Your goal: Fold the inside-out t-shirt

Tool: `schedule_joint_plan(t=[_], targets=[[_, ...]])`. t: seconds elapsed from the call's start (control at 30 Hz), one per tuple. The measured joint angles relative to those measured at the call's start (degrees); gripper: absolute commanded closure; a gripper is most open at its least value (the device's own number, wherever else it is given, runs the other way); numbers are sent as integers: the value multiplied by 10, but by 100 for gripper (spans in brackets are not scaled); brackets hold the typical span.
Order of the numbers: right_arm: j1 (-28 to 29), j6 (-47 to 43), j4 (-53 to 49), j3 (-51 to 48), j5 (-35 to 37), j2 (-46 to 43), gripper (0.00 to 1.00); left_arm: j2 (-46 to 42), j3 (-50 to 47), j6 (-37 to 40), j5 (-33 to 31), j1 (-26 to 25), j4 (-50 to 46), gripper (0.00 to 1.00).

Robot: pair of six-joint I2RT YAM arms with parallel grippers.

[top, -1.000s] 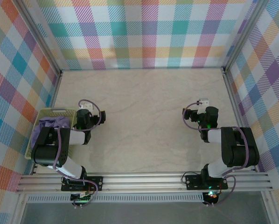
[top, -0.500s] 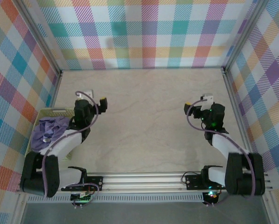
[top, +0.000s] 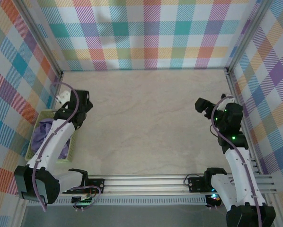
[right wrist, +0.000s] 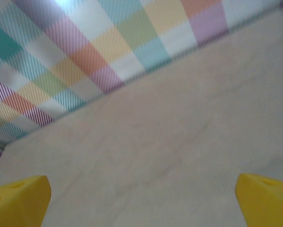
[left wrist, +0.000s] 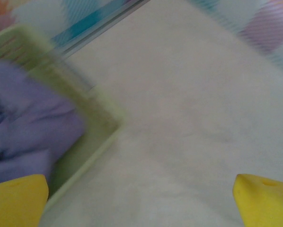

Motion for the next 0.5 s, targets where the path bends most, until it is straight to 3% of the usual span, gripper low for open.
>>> schedule_joint_plan(t=[0.17,0.33,0.5], targets=[[0,9,-42,-10,-49,28,0,-33,-32,-44,-49,34,-79,0],[0,17,-54,-17,-82,31,0,-28,-32,-62,-53,134,-104,0],[0,21,-72,-24,-96,24,0,12,-35,-61,-8,245,-103,0]])
